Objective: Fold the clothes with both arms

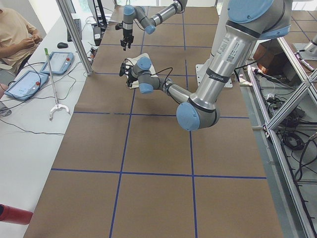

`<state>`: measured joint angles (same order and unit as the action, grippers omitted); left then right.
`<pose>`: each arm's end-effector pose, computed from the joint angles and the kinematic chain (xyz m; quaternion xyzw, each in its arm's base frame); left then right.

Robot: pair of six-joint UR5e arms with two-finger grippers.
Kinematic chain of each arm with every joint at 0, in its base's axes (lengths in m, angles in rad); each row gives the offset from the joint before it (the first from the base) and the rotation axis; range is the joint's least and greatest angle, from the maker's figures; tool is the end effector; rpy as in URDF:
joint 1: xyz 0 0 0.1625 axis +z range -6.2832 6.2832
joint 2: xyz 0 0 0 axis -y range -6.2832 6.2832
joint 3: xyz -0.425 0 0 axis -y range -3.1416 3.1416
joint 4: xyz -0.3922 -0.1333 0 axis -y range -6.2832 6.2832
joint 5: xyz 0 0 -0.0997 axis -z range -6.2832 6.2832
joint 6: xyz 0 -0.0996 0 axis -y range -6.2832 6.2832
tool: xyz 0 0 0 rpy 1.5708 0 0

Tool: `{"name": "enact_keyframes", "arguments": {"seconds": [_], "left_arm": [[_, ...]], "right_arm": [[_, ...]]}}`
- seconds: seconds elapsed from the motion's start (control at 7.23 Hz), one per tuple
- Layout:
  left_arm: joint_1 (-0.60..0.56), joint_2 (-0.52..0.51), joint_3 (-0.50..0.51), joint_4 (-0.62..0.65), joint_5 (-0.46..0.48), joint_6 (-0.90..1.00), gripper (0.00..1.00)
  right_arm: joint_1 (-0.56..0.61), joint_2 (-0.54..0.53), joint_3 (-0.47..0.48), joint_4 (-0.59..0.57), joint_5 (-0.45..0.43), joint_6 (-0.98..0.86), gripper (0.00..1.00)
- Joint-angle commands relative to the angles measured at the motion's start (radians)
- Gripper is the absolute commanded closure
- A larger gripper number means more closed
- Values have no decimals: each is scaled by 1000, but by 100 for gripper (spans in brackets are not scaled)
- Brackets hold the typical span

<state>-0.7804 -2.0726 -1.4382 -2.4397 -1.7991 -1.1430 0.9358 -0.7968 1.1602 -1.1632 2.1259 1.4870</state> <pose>0.4156 -0.5673 0.3310 0.2511 0.5272 -0.0768 0.8082 -0.4060 -0.6873 0.3183 -0.0451 -0.4395 0.2744 0.8541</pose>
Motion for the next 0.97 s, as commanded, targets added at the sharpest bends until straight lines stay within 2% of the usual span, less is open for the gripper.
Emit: {"name": "enact_keyframes", "arguments": {"seconds": [0.0,0.14,0.28,0.41,0.55,0.83], "left_arm": [[-150,86,-27,5,-214,150,100],[-269,132,-25,5,-368,269,100],[-357,182,-22,7,-438,372,100],[-409,233,-16,31,-459,478,100],[-471,249,-16,122,-467,618,100],[-612,250,-19,369,-519,925,60]], "right_arm": [[99,-80,47,-7,126,-77,0],[151,-170,115,-9,162,-161,0],[223,-249,172,-9,224,-193,0],[248,-318,255,-9,250,-211,0],[264,-417,341,-16,258,-255,0],[285,-658,496,-16,259,-485,0]]}}
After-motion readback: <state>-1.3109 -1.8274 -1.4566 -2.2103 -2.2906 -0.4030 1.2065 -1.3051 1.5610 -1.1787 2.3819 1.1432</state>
